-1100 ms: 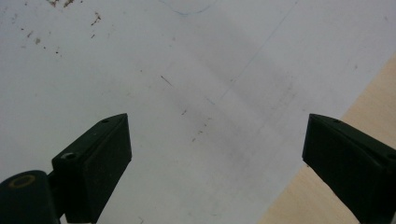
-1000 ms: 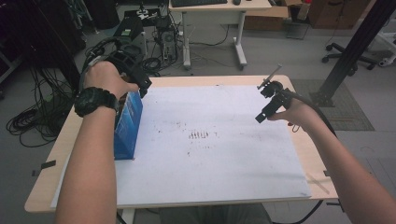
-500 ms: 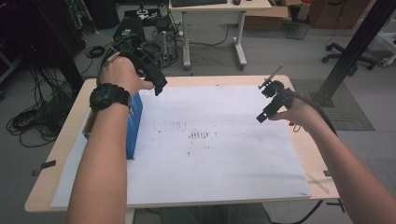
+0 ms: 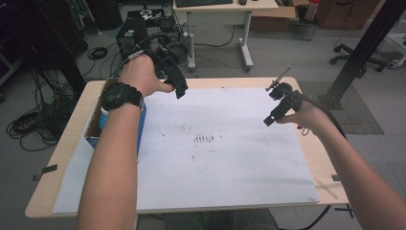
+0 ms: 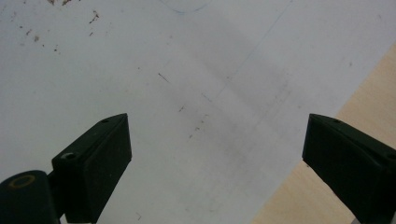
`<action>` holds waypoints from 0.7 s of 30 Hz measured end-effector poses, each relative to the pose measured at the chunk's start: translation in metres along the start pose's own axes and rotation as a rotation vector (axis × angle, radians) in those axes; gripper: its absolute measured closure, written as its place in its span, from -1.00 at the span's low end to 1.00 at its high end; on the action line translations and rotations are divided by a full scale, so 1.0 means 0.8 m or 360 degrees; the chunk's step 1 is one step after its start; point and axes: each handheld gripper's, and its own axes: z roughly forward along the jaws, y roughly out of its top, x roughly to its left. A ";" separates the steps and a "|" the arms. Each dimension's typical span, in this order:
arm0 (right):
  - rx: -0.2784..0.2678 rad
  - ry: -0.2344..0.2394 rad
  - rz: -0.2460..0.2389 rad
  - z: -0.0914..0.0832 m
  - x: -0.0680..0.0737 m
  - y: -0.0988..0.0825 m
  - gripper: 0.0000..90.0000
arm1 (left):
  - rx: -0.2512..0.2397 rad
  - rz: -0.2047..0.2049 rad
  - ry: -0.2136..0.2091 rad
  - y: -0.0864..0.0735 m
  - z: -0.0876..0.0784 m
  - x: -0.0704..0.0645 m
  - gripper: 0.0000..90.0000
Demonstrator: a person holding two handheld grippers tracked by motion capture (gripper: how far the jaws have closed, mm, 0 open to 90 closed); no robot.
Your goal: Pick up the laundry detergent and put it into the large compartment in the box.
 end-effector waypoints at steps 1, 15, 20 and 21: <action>0.0000 0.0001 0.0000 0.000 0.000 0.000 -0.82 | 0.0004 0.0023 -0.0013 0.001 0.001 -0.002 -0.93; 0.0001 -0.0004 -0.0005 -0.001 -0.001 -0.002 -0.82 | -0.0019 0.0342 -0.0144 0.018 0.012 -0.032 -0.98; 0.0000 -0.0006 -0.0007 -0.001 0.000 -0.001 -0.82 | -0.0026 0.0413 -0.0155 0.022 0.013 -0.041 -1.00; -0.0002 -0.0007 -0.0007 -0.001 0.000 -0.001 -0.82 | -0.0028 0.0427 -0.0156 0.023 0.013 -0.043 -1.00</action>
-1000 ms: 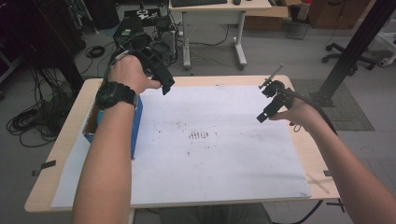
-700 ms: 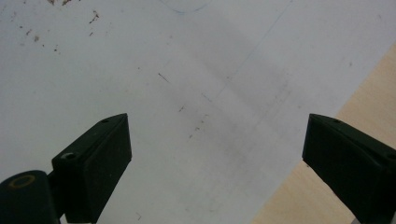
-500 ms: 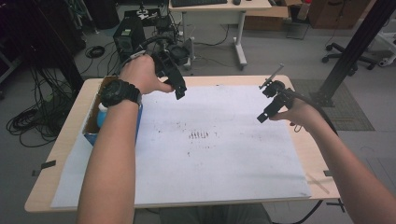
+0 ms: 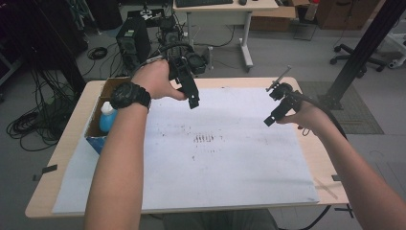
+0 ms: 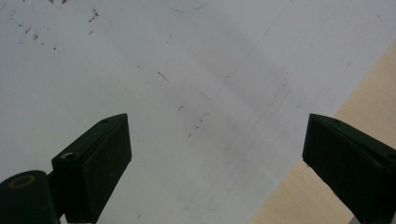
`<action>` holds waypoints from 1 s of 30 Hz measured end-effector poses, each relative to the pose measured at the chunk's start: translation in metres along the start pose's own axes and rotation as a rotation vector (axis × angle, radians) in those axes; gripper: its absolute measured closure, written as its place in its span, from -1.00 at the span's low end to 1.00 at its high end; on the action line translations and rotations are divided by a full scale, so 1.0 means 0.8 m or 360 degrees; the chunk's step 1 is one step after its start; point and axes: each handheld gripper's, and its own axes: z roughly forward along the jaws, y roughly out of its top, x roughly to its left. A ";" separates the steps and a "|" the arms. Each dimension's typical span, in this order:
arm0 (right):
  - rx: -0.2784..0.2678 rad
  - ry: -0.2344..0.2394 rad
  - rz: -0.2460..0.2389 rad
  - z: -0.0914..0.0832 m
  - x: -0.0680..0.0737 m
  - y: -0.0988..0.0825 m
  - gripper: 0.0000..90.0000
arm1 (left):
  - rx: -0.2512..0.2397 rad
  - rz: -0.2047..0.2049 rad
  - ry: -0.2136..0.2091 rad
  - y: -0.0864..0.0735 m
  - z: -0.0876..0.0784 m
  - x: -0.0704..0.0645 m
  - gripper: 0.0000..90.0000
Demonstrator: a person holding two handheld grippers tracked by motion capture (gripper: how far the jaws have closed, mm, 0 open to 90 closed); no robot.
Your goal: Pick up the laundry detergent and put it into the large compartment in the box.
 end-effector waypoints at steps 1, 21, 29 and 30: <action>-0.0001 0.0001 0.0001 0.000 0.000 0.000 -0.82 | -0.0001 0.0010 0.0001 0.001 0.000 -0.001 -0.99; -0.0002 -0.0008 0.0013 -0.004 -0.005 -0.002 -0.82 | -0.0007 0.0074 0.0009 0.015 -0.001 -0.005 -1.00; 0.0003 -0.0006 0.0015 -0.002 -0.004 -0.001 -0.82 | -0.0012 0.0077 0.0002 0.015 -0.001 -0.007 -1.00; 0.0002 -0.0006 0.0016 -0.003 -0.004 -0.002 -0.82 | -0.0010 0.0075 0.0001 0.015 -0.001 -0.007 -1.00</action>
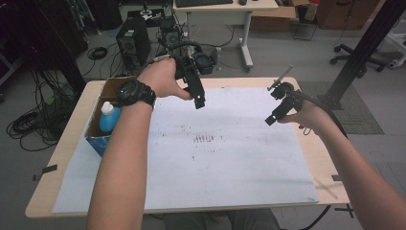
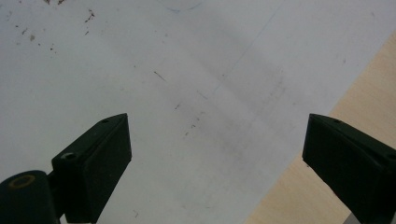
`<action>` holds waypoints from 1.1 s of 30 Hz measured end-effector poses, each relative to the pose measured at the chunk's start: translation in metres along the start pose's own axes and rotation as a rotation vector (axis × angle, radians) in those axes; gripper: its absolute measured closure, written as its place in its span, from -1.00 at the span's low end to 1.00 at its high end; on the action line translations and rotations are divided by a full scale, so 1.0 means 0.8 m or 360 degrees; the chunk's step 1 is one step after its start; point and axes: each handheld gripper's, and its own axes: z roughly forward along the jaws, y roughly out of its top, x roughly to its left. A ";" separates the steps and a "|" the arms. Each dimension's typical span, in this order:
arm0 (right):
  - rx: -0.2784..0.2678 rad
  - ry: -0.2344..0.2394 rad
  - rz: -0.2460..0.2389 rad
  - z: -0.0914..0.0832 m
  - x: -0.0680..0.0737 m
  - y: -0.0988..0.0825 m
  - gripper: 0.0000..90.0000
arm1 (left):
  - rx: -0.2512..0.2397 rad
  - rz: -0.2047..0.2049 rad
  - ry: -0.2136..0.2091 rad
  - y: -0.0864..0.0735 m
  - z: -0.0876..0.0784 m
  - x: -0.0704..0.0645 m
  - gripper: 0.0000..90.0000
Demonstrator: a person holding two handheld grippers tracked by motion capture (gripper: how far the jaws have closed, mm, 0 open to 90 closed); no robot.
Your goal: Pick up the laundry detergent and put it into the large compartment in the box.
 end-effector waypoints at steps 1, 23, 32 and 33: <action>-0.0002 0.0000 0.0002 0.000 0.000 0.000 -0.82 | 0.0003 -0.0003 0.0003 0.000 0.000 0.000 -1.00; -0.0009 -0.0003 0.0012 -0.005 -0.001 -0.003 -0.82 | 0.0019 0.0002 0.0002 0.002 0.000 -0.003 -1.00; -0.0007 -0.0007 0.0008 -0.005 -0.003 -0.003 -0.82 | 0.0029 -0.0001 0.0001 0.003 0.001 -0.003 -1.00; -0.0009 -0.0007 0.0009 -0.006 -0.002 -0.003 -0.82 | 0.0027 0.0005 0.0004 0.003 0.000 -0.002 -1.00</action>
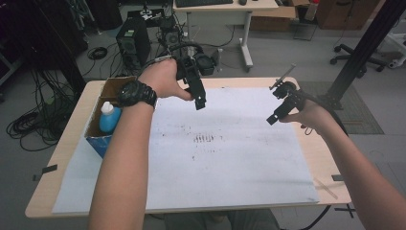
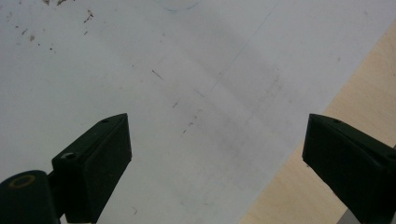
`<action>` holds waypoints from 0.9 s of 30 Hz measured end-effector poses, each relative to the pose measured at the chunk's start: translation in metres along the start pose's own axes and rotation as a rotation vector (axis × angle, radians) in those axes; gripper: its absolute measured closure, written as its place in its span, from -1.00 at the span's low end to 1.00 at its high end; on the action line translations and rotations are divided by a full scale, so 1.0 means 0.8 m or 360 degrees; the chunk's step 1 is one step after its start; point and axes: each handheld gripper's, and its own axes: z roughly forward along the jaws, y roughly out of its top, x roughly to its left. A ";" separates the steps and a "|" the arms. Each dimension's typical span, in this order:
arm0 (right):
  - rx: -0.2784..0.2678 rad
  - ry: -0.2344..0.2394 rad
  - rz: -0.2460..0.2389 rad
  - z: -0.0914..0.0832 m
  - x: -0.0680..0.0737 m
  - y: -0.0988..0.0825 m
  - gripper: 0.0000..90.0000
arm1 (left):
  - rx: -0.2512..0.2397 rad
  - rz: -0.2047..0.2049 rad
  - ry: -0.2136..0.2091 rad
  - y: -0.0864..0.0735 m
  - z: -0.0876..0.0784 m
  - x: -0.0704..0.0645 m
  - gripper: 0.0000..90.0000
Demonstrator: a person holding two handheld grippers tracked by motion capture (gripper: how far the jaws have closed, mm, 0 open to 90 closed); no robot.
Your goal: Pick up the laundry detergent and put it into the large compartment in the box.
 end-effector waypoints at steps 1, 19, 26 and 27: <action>-0.0002 0.0000 0.0001 0.000 0.000 0.000 -0.82 | -0.0002 -0.0001 -0.0001 0.000 0.000 0.000 -1.00; -0.0005 0.0002 0.0001 -0.001 0.000 -0.001 -0.82 | 0.0023 -0.0002 -0.0012 0.001 0.000 -0.001 -1.00; -0.0003 0.0003 0.0004 -0.001 0.002 -0.001 -0.82 | 0.0018 -0.0007 -0.0013 0.000 0.000 -0.002 -1.00; -0.0004 0.0001 0.0002 -0.001 0.002 -0.001 -0.82 | 0.0018 -0.0008 -0.0016 0.000 0.000 -0.002 -1.00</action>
